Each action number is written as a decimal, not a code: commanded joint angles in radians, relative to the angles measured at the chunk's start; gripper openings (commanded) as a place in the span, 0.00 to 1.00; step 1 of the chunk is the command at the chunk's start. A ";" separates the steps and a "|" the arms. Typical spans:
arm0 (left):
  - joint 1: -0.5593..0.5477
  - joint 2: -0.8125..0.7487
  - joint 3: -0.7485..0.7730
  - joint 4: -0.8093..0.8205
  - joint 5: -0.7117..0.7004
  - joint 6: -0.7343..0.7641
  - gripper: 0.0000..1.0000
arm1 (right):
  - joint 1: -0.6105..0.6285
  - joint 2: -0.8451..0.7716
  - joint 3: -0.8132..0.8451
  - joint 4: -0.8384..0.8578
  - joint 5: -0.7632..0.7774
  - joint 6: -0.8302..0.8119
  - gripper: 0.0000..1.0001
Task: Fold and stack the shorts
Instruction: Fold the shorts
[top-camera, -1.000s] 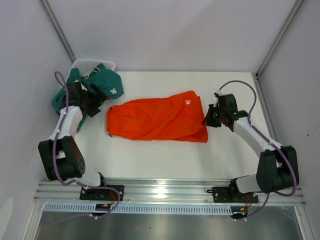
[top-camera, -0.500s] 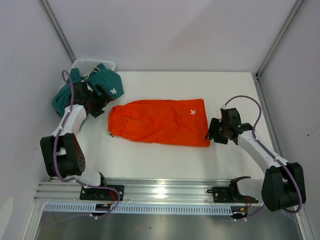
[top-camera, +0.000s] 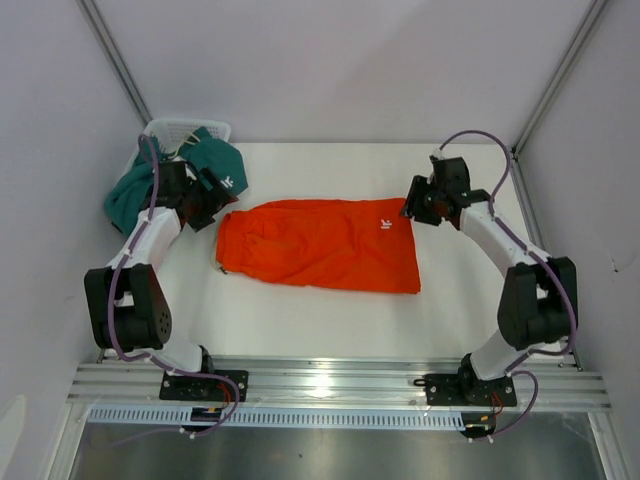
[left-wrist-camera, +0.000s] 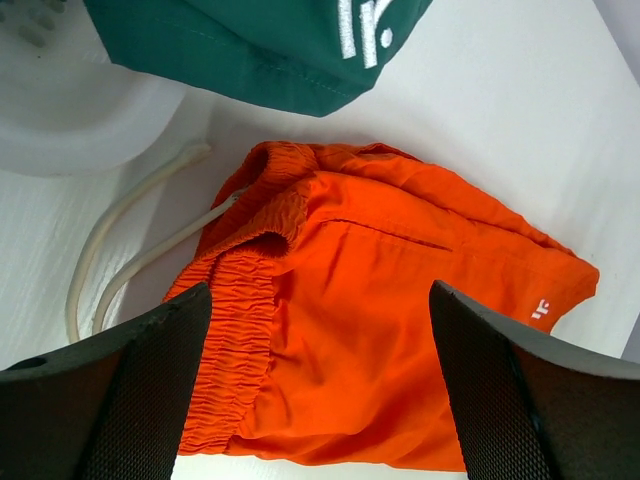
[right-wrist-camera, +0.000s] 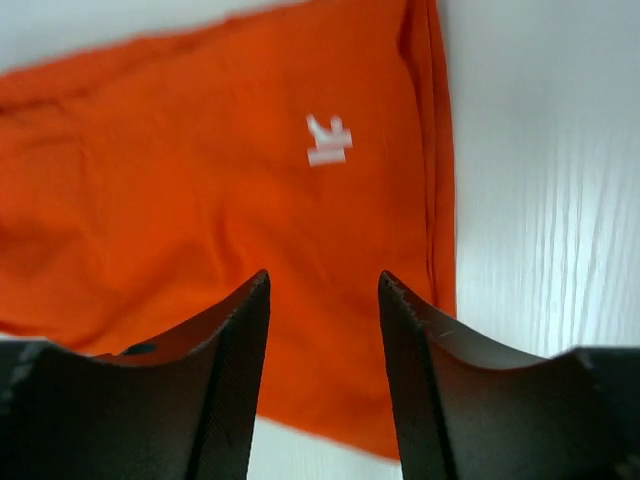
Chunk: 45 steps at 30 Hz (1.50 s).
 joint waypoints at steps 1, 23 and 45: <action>-0.012 -0.001 -0.003 0.040 -0.022 0.035 0.91 | -0.032 0.119 0.117 0.080 -0.039 -0.037 0.49; -0.038 -0.070 -0.121 0.135 -0.086 0.024 0.91 | -0.058 0.568 0.463 0.140 -0.031 -0.074 0.45; -0.038 0.020 -0.175 0.234 -0.011 0.038 0.66 | -0.103 0.574 0.418 0.237 -0.193 -0.008 0.00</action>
